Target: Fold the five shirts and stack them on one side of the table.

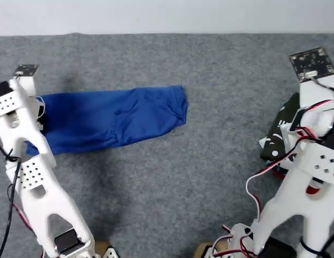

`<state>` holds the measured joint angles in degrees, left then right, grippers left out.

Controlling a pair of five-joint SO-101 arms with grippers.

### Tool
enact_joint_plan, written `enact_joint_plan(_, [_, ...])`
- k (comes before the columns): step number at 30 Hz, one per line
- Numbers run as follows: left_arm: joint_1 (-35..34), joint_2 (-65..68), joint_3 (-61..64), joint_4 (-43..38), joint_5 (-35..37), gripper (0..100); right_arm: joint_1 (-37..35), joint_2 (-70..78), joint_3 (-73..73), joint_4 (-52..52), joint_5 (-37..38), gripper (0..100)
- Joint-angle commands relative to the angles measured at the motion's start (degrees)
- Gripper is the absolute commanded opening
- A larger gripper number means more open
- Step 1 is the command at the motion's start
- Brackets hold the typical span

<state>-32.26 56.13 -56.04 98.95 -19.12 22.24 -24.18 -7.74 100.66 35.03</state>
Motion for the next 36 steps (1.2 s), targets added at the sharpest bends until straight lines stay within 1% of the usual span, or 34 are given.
enact_joint_plan(1, [2.5, -8.4, 1.1, 1.7, -0.4, 0, 0.5, -2.0, -3.1, 1.8, 0.0, 0.9])
enact_joint_plan(6, [11.3, -20.3, 9.9, 1.7, -0.1, 0, 0.5, -2.0, -3.1, 1.8, 0.0, 0.9])
enact_joint_plan(11, [22.8, -30.3, 17.6, 1.7, 4.0, 0, 0.5, -1.9, -2.8, 1.8, 0.0, 0.9])
enact_joint_plan(14, [29.4, -32.0, 18.1, 1.6, 8.1, 0, 0.5, -1.6, -2.8, 1.8, 0.0, 0.9])
enact_joint_plan(18, [37.4, -31.8, 18.4, 0.5, 11.6, 0, 0.5, -1.5, -2.8, 1.8, 0.0, 0.9])
enact_joint_plan(23, [42.9, -30.0, 18.0, -4.7, 15.8, 0, 0.5, -1.5, -2.7, 1.8, 0.0, 0.9])
enact_joint_plan(27, [45.5, -23.2, 13.8, -5.8, 17.8, 0, 0.6, -1.5, -2.7, 1.9, 0.0, 0.9])
enact_joint_plan(31, [46.5, -15.1, 4.0, -4.9, 19.3, 0, 0.7, -1.5, -2.7, 1.9, 0.0, 0.9])
enact_joint_plan(36, [49.1, -5.8, -9.9, -1.4, 19.9, 0, 0.5, -1.5, -2.7, 1.9, 0.0, 0.9])
